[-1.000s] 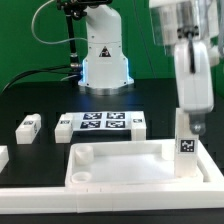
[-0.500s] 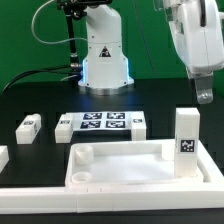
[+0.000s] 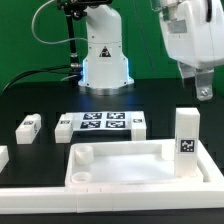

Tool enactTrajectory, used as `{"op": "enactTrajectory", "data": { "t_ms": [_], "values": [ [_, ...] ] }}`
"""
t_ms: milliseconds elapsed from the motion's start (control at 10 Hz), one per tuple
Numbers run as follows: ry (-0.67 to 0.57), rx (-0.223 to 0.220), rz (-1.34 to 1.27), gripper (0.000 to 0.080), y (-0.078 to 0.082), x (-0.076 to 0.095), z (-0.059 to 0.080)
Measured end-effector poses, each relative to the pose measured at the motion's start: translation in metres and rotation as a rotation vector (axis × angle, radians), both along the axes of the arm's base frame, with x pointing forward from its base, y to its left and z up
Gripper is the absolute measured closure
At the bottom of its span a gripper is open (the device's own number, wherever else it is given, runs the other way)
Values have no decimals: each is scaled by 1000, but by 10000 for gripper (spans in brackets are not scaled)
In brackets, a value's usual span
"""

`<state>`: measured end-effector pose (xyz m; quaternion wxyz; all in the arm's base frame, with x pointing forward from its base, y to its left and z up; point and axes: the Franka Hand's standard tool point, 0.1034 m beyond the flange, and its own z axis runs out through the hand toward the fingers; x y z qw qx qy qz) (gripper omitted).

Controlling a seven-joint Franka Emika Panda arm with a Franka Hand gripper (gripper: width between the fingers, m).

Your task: Assemble desk

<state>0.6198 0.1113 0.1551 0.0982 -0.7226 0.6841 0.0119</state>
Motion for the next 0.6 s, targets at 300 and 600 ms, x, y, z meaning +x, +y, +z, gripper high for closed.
{"op": "enactTrajectory", "data": {
  "t_ms": [300, 600],
  "values": [
    [-6, -24, 237, 150, 9, -23, -9],
    [-40, -47, 460, 150, 10, -25, -11]
  ]
}}
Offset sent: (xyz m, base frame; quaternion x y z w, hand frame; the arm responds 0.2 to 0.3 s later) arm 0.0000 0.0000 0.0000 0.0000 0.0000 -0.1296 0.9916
